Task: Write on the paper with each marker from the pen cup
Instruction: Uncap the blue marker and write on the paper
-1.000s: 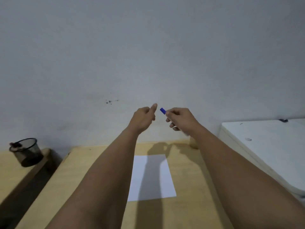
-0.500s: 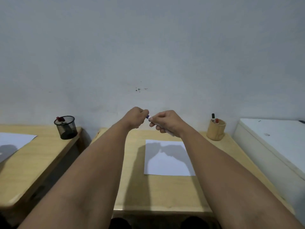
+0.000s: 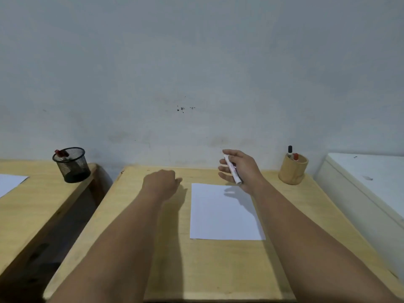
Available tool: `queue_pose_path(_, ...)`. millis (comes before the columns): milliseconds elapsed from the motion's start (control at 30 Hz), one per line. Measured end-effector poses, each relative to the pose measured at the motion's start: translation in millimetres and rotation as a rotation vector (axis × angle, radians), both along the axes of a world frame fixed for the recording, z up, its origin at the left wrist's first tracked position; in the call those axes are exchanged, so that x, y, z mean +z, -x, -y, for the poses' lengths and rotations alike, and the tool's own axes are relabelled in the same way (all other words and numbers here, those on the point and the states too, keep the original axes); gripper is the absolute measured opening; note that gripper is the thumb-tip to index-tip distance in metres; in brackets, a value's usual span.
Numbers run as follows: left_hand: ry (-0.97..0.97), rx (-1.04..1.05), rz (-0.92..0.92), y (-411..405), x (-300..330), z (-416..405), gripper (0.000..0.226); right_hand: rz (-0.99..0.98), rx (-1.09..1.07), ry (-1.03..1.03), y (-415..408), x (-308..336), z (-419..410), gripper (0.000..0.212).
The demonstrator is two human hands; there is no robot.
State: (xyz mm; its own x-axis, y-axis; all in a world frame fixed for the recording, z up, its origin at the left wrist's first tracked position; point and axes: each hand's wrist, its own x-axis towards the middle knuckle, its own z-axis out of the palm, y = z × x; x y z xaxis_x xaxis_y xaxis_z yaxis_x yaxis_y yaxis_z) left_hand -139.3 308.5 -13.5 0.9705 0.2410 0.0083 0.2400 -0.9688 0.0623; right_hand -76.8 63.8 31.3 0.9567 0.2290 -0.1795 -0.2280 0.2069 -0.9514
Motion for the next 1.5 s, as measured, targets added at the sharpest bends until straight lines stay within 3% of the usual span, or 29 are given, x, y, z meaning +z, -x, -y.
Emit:
queue_pose_path(167,-0.068,-0.004,-0.106,-22.1,-35.1,6.1,0.044,-0.172,0.044,-0.245,-20.4,-14.3,-10.7,0.032)
queue_pose_path(267,-0.084,-0.035,-0.068,-27.3,-46.6,2.2,0.045,-0.168,0.060,-0.228,-28.5,-27.7,-14.5,0.046)
queue_pose_path(400,-0.028,-0.032,-0.030,-26.4,-48.4,0.8,0.050,-0.107,0.051,-0.159,-29.8,-40.2,-17.6,0.030)
queue_pose_path(500,0.013,-0.033,0.111,-12.1,-43.8,2.9,0.051,-0.079,0.012,-0.075,-24.9,-44.0,-18.8,0.008)
queue_pose_path(633,0.023,-0.230,0.417,26.2,-45.8,10.5,0.048,-0.032,-0.148,0.056,-17.3,-47.2,-21.2,0.027)
queue_pose_path(733,0.095,-0.384,0.334,50.5,-57.7,9.1,0.047,-0.028,-0.158,0.097,-7.1,-50.4,-26.4,0.014)
queue_pose_path(900,0.193,-0.370,0.293,74.8,-59.4,17.0,0.074,0.000,-0.070,0.159,8.5,-57.8,-35.0,0.014)
queue_pose_path(1100,0.194,-0.359,0.000,81.7,-65.8,21.5,0.111,0.020,-0.075,0.207,10.7,-67.1,-51.7,0.018)
queue_pose_path(1333,0.276,-0.342,0.076,83.0,-69.8,19.9,0.098,0.097,-0.081,0.353,-0.5,-79.8,-65.7,0.038)
queue_pose_path(1500,0.169,-0.321,-0.002,80.1,-67.6,13.1,0.121,0.133,-0.095,0.341,-8.2,-88.8,-81.9,0.030)
